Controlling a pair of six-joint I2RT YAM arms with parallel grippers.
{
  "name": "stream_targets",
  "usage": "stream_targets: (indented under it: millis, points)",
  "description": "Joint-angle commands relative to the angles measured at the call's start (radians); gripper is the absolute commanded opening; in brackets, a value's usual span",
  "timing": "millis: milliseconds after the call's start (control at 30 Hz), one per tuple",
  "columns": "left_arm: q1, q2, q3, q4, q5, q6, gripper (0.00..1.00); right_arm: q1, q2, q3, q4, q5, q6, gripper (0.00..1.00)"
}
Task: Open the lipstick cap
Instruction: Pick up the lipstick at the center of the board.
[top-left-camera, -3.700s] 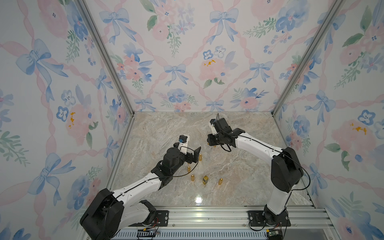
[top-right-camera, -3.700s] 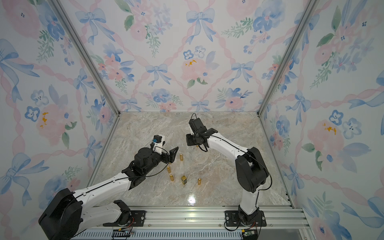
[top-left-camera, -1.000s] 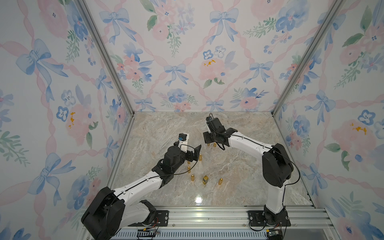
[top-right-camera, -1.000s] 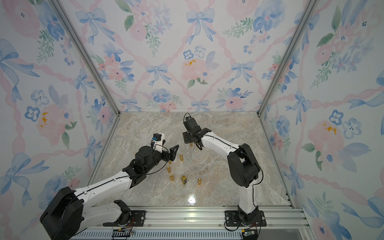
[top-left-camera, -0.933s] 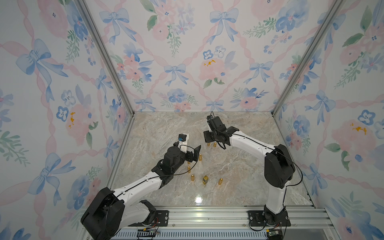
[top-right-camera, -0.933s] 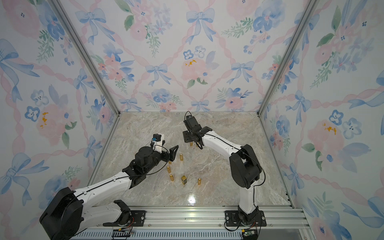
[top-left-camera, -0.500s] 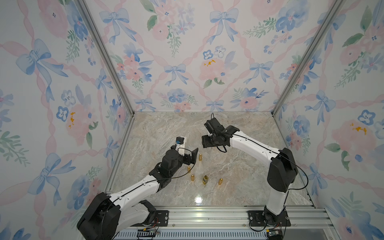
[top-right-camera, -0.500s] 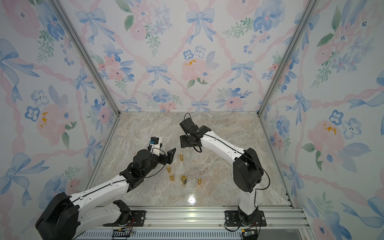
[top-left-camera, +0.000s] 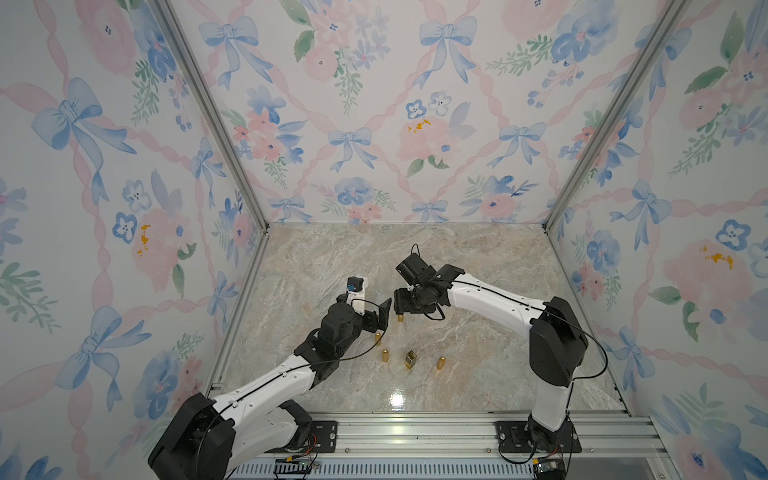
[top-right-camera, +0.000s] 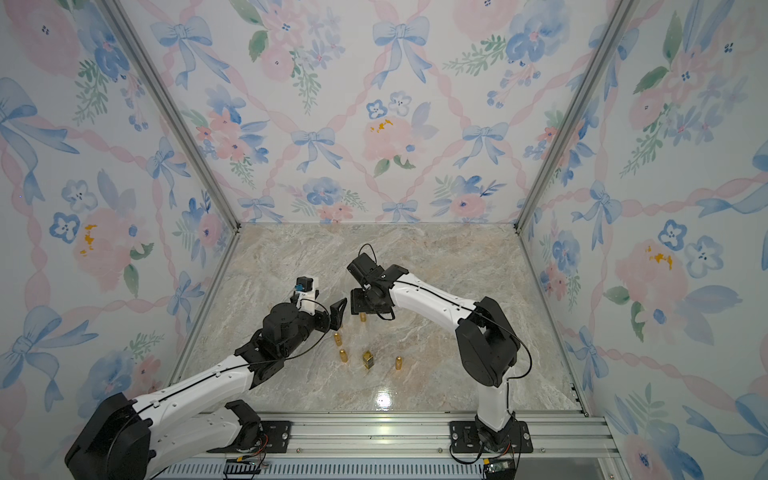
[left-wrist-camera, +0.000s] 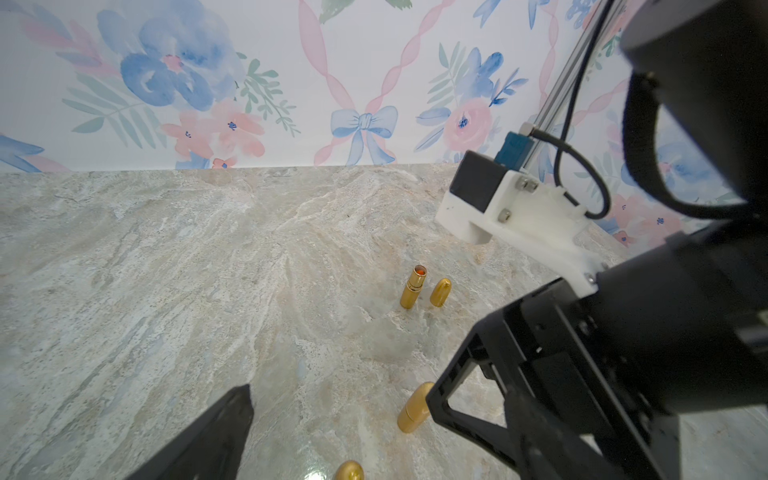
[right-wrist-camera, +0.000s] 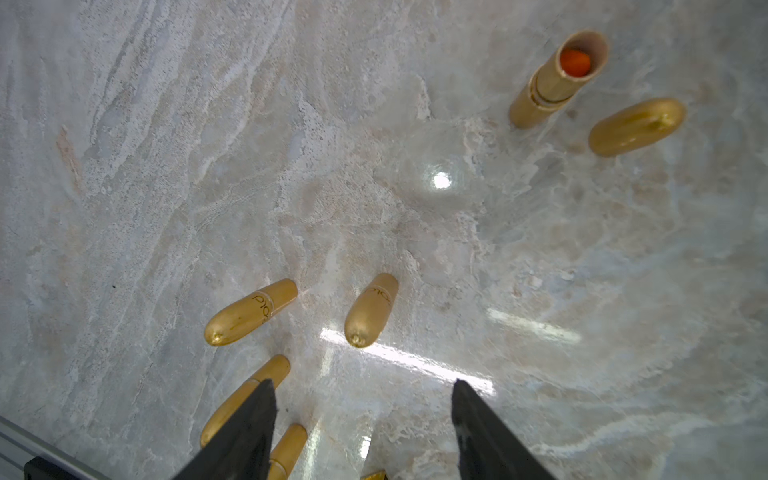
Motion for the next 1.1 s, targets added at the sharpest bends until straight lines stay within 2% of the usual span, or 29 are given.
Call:
stream_targets:
  millis: [0,433,900,1067]
  points:
    - [0.008,-0.013,-0.012,-0.016,-0.016,-0.011,0.98,0.018,0.048,-0.010,0.016,-0.003,0.037,0.65]
    - [0.007,-0.019,-0.013,-0.021,-0.022,-0.016,0.98,0.018,0.156,0.024,0.043,0.042,0.023,0.47]
    - [0.008,-0.023,-0.013,-0.022,-0.034,-0.014,0.98,0.018,0.180,0.037,0.063,0.064,-0.012,0.37]
    - [0.008,-0.022,-0.011,-0.022,-0.028,-0.016,0.97,0.018,0.194,0.053,0.060,0.067,-0.026,0.36]
